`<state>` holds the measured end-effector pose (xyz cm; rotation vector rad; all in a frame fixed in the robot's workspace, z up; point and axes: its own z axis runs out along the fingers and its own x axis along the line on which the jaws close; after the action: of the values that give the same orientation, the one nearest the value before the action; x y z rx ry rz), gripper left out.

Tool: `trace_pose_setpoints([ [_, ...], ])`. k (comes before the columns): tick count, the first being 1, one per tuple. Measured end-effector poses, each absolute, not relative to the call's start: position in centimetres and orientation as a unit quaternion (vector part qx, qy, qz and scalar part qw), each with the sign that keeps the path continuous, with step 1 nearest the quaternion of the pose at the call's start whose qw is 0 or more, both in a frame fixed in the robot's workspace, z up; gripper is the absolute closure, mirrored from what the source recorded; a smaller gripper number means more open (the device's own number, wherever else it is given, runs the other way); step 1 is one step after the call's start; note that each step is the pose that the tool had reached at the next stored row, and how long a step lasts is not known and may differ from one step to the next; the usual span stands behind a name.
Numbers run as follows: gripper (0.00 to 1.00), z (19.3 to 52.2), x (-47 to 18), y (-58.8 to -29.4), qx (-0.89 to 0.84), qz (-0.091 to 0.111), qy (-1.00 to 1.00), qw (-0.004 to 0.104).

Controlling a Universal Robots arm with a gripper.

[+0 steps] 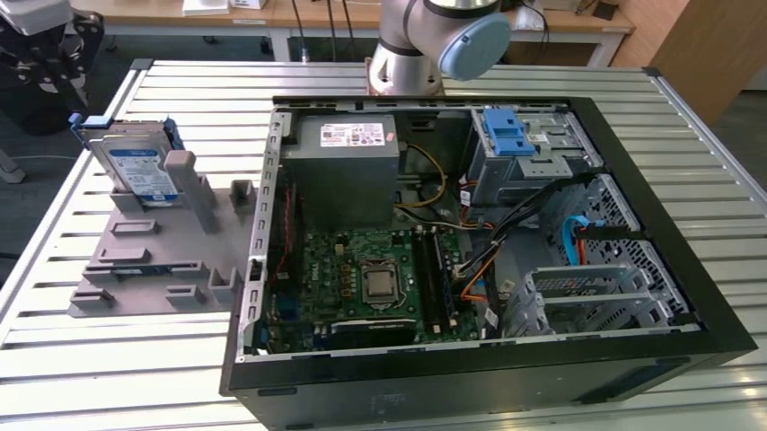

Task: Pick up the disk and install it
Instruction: 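Pick up the disk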

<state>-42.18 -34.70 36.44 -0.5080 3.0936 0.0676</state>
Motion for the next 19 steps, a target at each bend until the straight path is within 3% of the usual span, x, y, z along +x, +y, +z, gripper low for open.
trace_pose_setpoints([
  [19,0.89,36.42,-42.19,-34.70,-0.266,0.022,0.964,0.001],
])
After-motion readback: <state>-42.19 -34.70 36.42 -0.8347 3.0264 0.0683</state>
